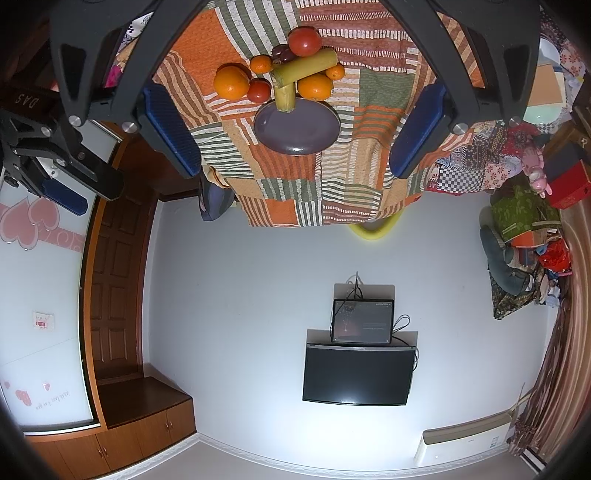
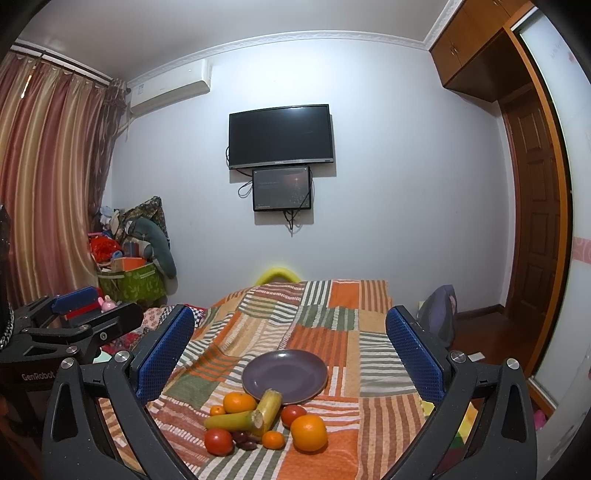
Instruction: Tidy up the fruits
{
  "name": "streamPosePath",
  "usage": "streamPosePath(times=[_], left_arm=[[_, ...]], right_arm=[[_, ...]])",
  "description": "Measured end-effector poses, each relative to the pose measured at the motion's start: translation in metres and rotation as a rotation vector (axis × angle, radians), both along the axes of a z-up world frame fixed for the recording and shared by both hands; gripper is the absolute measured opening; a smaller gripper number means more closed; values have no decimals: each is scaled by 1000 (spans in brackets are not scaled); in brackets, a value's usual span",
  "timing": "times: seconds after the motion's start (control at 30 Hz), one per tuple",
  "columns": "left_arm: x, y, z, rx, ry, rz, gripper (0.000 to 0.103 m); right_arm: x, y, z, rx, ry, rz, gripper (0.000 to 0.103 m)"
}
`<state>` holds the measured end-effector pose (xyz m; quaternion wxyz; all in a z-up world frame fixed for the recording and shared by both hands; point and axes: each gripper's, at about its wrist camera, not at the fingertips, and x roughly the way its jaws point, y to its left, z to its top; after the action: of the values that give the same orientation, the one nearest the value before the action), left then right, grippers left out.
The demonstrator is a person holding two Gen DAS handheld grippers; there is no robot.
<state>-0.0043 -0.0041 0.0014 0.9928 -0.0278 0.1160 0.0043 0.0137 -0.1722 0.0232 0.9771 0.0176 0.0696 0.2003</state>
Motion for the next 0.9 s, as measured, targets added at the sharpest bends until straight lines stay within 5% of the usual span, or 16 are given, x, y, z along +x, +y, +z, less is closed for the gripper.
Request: streamPosePath(times=[0.67, 0.9], left_arm=[[16, 1, -10, 37, 9, -1, 103], [38, 7, -21, 61, 64, -7, 86]], right_arm=[[13, -3, -7, 6, 34, 0, 103], [36, -5, -24, -18, 103, 1, 98]])
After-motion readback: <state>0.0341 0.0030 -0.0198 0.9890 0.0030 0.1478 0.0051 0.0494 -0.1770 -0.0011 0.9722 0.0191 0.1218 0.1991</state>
